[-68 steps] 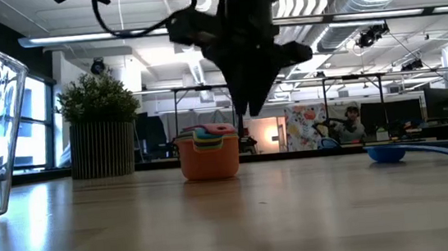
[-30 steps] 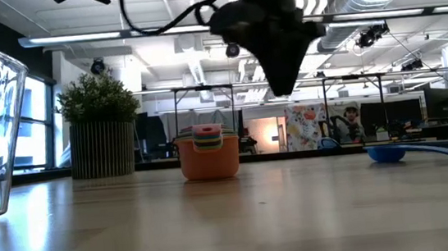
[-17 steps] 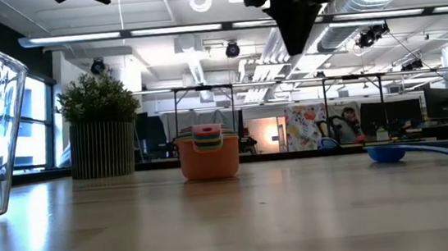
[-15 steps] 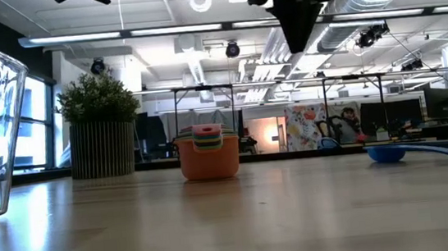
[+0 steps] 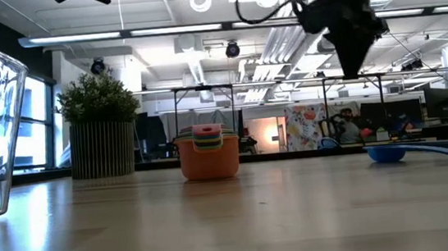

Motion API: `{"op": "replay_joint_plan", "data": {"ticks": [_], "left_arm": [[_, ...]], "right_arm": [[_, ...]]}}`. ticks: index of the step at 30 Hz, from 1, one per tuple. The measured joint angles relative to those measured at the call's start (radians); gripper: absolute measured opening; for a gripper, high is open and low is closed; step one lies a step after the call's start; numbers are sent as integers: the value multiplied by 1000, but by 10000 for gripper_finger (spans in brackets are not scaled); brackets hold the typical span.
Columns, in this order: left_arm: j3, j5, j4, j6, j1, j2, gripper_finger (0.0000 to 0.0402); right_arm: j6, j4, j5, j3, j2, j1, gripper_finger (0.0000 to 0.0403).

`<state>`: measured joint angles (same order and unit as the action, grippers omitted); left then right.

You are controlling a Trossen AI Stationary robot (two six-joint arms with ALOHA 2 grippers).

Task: Nest measuring cups in basket
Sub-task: Stack the blue measuring cup on the red measuring cup

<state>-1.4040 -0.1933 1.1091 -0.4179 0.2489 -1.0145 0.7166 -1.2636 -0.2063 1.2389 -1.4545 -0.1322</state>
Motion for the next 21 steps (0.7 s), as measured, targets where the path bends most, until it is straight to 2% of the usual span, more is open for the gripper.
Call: {"op": "replay_joint_plan", "data": {"ticks": [6, 11, 17, 21], "left_arm": [[0, 0, -1, 0, 0, 0, 106], [0, 0, -8, -4, 0, 0, 106], [0, 0, -8, -27, 0, -3, 106], [0, -1, -7, -27, 0, -7, 106]], "right_arm": [[13, 122, 95, -217, 155, -55, 80], [16, 180, 136, -344, 231, -78, 89], [26, 267, 145, -459, 249, -78, 116], [45, 362, 139, -528, 249, -78, 119]]}}
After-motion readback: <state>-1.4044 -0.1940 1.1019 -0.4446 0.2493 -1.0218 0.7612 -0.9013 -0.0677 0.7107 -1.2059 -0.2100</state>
